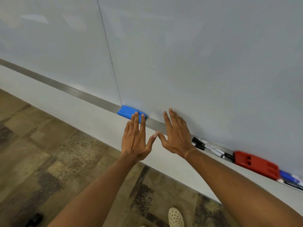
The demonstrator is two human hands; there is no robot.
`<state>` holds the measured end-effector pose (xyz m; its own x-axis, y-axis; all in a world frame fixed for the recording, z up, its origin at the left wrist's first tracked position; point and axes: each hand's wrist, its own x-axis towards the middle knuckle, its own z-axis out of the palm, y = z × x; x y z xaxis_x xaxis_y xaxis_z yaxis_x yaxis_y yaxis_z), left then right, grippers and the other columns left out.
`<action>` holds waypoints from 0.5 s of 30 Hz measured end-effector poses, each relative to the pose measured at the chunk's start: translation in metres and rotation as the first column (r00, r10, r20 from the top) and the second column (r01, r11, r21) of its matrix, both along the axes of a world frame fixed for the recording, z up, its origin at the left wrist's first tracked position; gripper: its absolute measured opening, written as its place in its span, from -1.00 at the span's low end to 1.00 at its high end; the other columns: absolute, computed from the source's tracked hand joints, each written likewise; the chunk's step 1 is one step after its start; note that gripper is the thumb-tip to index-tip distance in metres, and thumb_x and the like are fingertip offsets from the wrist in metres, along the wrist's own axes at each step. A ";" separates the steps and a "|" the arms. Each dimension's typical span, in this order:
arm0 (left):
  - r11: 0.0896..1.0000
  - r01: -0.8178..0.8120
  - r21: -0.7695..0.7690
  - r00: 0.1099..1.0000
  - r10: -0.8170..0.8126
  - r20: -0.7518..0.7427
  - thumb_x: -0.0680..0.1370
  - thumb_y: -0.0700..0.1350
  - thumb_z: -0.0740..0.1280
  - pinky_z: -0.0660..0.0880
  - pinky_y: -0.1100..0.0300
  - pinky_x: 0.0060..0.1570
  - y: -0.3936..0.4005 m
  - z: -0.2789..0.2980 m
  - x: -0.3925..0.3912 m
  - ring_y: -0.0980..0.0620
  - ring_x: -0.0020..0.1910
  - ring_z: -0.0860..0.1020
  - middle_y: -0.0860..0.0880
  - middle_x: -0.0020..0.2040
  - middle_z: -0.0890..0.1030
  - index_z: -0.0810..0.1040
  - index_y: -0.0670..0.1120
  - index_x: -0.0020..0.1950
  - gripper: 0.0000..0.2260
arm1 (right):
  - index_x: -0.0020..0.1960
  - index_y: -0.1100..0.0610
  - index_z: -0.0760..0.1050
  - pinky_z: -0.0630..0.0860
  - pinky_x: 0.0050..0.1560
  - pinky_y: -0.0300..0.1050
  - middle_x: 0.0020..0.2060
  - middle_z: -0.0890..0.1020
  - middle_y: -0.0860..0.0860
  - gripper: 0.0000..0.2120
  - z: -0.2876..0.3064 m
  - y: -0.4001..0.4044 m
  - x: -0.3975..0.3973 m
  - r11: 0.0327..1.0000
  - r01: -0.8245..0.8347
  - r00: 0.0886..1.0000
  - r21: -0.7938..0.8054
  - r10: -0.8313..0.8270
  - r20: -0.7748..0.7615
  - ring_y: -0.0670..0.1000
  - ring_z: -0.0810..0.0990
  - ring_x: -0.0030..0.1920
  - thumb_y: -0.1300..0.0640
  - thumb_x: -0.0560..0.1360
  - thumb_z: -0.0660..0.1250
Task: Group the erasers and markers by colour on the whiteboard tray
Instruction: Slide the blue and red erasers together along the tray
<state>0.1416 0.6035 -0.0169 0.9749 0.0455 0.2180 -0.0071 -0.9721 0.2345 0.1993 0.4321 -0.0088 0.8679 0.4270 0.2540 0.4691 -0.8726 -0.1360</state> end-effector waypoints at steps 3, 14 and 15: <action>1.000 0.009 0.020 1.000 -0.010 0.021 0.54 0.38 -0.18 -0.14 0.01 0.53 -0.011 0.004 0.004 -0.08 0.58 -0.19 -0.15 0.60 -0.17 -0.21 -0.11 0.59 -0.22 | 0.55 0.15 -0.06 0.10 0.49 0.10 0.54 0.02 0.19 -0.20 0.003 -0.013 -0.005 1.000 0.014 1.000 -0.016 -0.014 -0.003 0.17 0.02 0.54 -0.31 0.52 0.04; 0.995 0.078 0.065 0.997 -0.080 0.023 0.54 0.38 -0.15 -0.21 0.04 0.51 -0.073 0.009 0.006 -0.07 0.57 -0.23 -0.13 0.59 -0.23 -0.29 -0.06 0.57 -0.23 | 0.55 0.10 -0.17 -0.10 0.50 0.03 0.55 -0.06 0.13 -0.18 0.005 -0.084 -0.025 0.996 0.085 0.996 -0.003 -0.085 0.001 0.12 -0.10 0.55 -0.37 0.51 -0.03; 0.994 0.081 0.069 0.996 -0.083 0.026 0.55 0.37 -0.13 -0.23 0.05 0.50 -0.083 0.010 0.004 -0.06 0.56 -0.24 -0.13 0.59 -0.23 -0.30 -0.06 0.57 -0.23 | 0.55 0.10 -0.18 -0.11 0.50 0.03 0.55 -0.07 0.12 -0.18 0.005 -0.096 -0.028 0.996 0.092 0.996 -0.007 -0.092 -0.003 0.12 -0.11 0.55 -0.37 0.51 -0.02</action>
<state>0.1458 0.5204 -0.0071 0.9680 -0.0499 0.2460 -0.0930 -0.9816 0.1669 0.1716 0.3366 -0.0039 0.9042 0.3473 0.2487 0.3866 -0.9129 -0.1310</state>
